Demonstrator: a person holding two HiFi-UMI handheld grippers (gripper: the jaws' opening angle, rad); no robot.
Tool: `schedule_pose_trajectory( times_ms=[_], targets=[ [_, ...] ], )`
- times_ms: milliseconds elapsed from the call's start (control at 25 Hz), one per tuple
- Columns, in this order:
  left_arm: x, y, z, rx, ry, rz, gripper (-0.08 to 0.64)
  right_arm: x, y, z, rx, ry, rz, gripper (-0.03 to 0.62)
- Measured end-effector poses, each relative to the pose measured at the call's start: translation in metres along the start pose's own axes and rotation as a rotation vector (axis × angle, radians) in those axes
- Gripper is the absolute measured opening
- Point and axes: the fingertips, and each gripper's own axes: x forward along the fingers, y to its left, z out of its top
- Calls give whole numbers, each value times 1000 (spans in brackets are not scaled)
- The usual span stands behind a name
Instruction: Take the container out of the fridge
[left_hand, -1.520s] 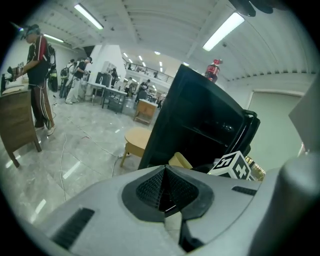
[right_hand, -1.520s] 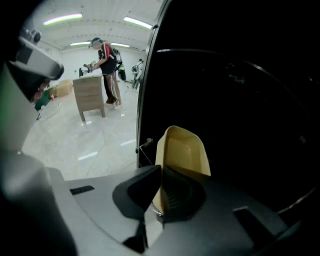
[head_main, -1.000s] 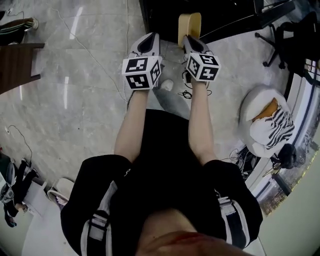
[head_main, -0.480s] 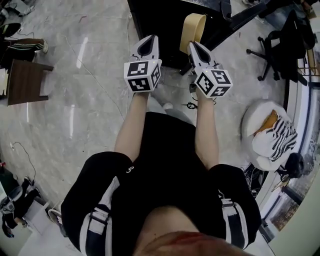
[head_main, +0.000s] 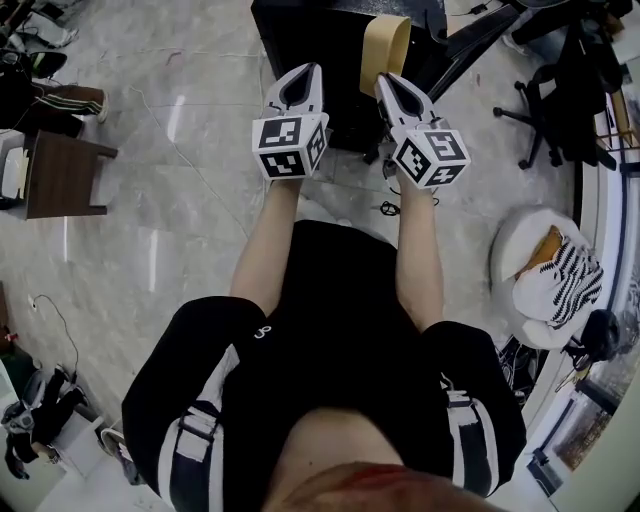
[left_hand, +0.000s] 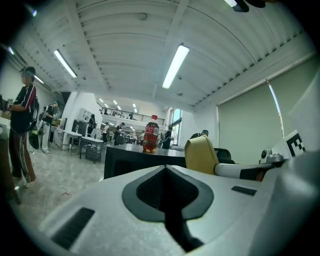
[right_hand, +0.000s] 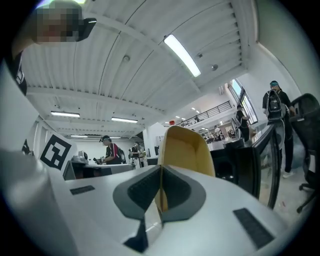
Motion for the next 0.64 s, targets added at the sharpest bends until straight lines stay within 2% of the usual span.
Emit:
schedule_pose_trajectory(
  times_ms=[320, 640],
  targets=[
    [-1, -7, 14, -7, -26, -5, 8, -1, 4, 19, -31, -20, 22, 17],
    [-1, 1, 14, -14, -33, 5, 8, 5, 8, 20, -41, -28, 35, 17]
  ],
)
